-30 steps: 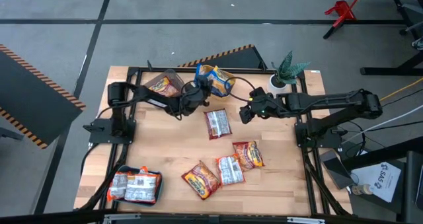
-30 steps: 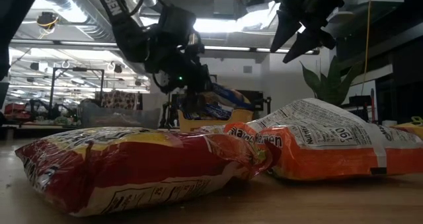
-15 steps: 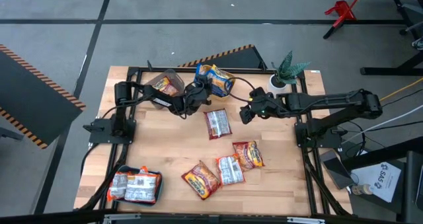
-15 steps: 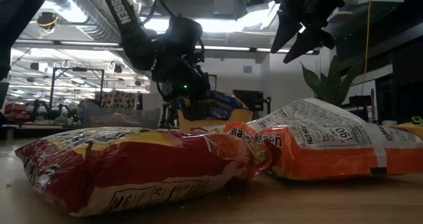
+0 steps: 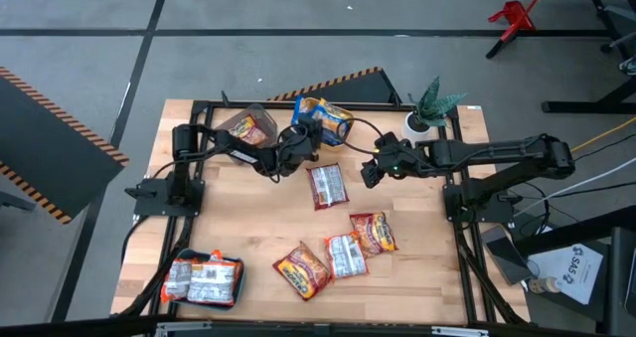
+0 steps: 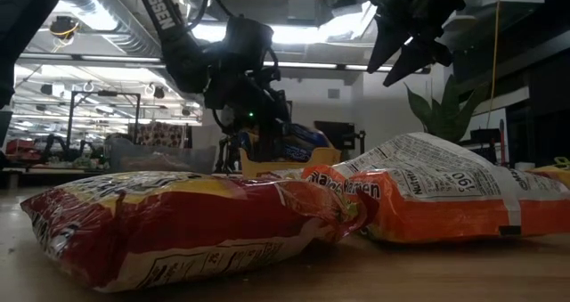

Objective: Sort Maruchan noodles
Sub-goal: Put the blue noodle pack into the yellow bin, then put the red noodle pack into the gray bin

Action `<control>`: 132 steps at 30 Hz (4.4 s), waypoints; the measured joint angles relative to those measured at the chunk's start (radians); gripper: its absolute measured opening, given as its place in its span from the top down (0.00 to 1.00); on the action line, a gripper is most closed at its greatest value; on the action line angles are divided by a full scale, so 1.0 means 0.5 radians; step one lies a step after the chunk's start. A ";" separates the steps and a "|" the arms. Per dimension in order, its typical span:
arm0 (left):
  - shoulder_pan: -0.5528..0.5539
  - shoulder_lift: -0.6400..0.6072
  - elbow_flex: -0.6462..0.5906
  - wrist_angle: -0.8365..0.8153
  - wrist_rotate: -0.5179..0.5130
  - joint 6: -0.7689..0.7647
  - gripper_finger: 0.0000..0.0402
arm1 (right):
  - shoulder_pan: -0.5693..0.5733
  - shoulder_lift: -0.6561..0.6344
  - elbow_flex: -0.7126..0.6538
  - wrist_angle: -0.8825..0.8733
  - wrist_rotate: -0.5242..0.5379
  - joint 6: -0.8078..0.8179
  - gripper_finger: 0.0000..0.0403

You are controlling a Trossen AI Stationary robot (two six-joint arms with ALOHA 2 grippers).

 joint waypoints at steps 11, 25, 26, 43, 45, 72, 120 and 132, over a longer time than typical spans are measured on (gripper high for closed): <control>0.000 -0.014 -0.174 0.435 0.288 0.311 0.63 | 0.000 0.000 0.000 0.001 -0.016 -0.041 0.48; -0.042 -0.014 -0.432 1.095 0.957 0.332 0.63 | 0.000 0.001 0.000 0.000 0.003 -0.044 0.48; -0.057 -0.014 -0.396 1.095 0.986 0.357 0.64 | 0.000 0.001 0.000 0.000 0.011 -0.044 0.48; 0.093 -0.014 0.297 -0.115 1.064 1.225 0.99 | 0.000 0.001 0.000 -0.020 0.017 -0.044 0.48; 0.109 -0.014 0.313 -0.187 1.026 1.237 1.00 | 0.000 0.001 0.000 -0.039 0.017 -0.044 0.48; 0.206 -0.009 0.040 0.056 0.953 0.886 1.00 | 0.000 0.002 0.000 -0.098 0.055 -0.049 0.48; 0.306 -0.676 0.040 -0.187 2.142 1.637 1.00 | -0.001 0.060 -0.092 -0.018 -0.117 0.093 0.48; -0.045 -1.329 0.042 -1.656 1.750 2.323 0.90 | -0.071 0.089 -0.649 1.009 -0.406 0.349 0.40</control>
